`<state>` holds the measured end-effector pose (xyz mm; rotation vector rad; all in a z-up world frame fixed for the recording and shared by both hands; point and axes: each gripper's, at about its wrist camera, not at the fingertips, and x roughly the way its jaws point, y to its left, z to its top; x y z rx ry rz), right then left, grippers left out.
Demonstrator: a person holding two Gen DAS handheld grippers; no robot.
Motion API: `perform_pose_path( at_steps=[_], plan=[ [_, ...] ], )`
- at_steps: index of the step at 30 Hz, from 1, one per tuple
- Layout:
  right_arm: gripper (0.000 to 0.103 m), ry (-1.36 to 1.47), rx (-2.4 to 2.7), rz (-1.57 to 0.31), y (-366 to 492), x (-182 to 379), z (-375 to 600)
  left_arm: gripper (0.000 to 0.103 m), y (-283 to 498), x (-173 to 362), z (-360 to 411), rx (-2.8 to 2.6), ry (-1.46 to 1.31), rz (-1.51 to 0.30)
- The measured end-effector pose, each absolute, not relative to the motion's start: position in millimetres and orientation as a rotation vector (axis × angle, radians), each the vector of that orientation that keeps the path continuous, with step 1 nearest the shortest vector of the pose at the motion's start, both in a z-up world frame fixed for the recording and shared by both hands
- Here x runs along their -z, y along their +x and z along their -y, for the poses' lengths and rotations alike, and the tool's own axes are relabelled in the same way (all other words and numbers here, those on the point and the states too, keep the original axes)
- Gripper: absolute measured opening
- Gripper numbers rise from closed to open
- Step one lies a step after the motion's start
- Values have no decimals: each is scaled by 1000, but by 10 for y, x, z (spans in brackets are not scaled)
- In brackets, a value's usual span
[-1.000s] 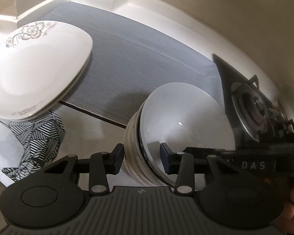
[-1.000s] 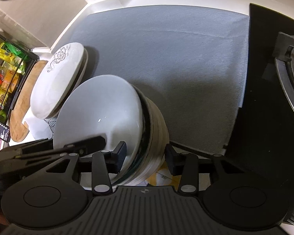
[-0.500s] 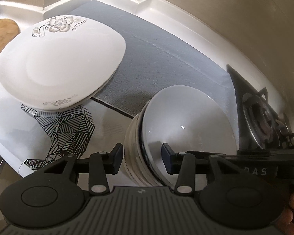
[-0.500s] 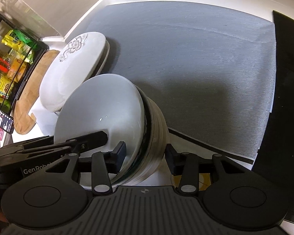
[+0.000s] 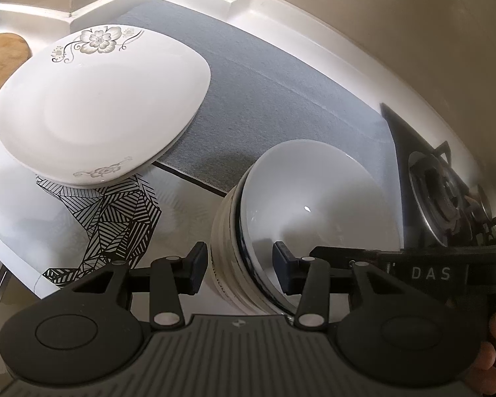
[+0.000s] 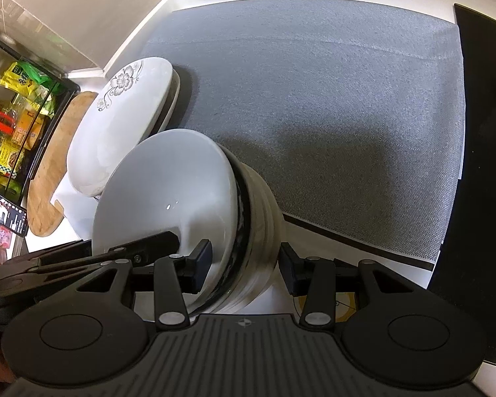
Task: Organize plates and bowls
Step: 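Lift the bowl stack off the mat with both grippers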
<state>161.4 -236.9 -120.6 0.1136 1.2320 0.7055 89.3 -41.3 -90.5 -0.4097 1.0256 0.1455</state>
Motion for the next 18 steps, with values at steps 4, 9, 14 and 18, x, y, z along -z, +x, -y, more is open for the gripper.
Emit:
perform_pose_path(
  at_steps=[4, 9, 14, 18],
  plan=[
    [48, 110, -706, -1230, 1614, 1204, 2387, 48, 897, 915, 425, -135, -403, -1027],
    [49, 98, -709, -1224, 1606, 1203, 2358, 47, 890, 926, 408, -125, -411, -1024],
    [49, 93, -711, -1218, 1597, 1196, 2349, 46, 899, 933, 379, -114, -415, -1029],
    [48, 90, -706, -1209, 1586, 1186, 2336, 45, 895, 933, 349, -107, -423, -1026]
  ],
)
